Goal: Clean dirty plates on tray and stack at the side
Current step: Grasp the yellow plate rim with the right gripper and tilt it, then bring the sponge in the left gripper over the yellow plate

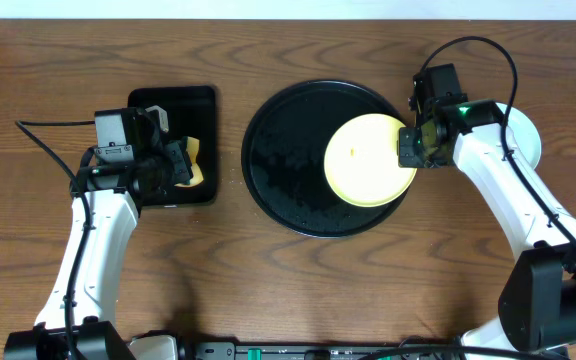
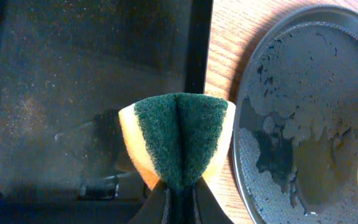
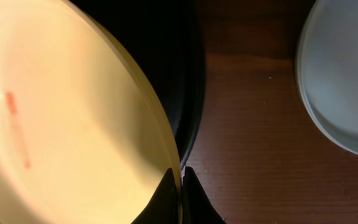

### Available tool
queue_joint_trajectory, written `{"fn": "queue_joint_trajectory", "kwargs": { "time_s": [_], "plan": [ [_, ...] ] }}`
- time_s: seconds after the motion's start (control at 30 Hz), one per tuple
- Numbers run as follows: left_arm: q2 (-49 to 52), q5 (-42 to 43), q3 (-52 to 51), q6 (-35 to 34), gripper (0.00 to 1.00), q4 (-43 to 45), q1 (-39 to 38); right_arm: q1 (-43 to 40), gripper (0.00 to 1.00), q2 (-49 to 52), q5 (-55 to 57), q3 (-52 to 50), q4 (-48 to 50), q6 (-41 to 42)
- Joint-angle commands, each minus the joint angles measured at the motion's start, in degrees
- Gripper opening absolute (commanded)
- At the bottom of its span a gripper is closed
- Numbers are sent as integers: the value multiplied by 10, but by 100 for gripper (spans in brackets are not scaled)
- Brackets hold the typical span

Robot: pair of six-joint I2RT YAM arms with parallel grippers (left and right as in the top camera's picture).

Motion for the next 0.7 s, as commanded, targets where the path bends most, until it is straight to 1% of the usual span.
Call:
{"fn": "queue_joint_trajectory", "kwargs": {
  "time_s": [0.0,0.2,0.33,0.4,0.43,0.47,0.53,0.6,0.67],
  "plan": [
    [-1,5,4,12,7,2,1,0,1,-1,19,1,3,21],
    [-1,5,4,21,7,17,1,1,1,-1,18,1,2,13],
    [-1,8,3,63,7,29,-19,5,1,-1,16,0,-5,13],
    [-1,7,3,77,7,52,-38,8,1,-1,17,-1,-10,14],
    [-1,7,3,74,8,88,-54,8,1,-1,17,-7,-9,27],
    [-1,7,3,67,8,102,-62,8,1,-1,16,-12,-9,42],
    [-1,7,3,30,7,143,-89,8,1,-1,16,-25,-7,62],
    [-1,7,3,1,7,173,-125,8,1,-1,15,-48,3,70],
    [-1,7,3,-2,7,188,-166,8,1,-1,8,-75,24,71]
  ]
}}
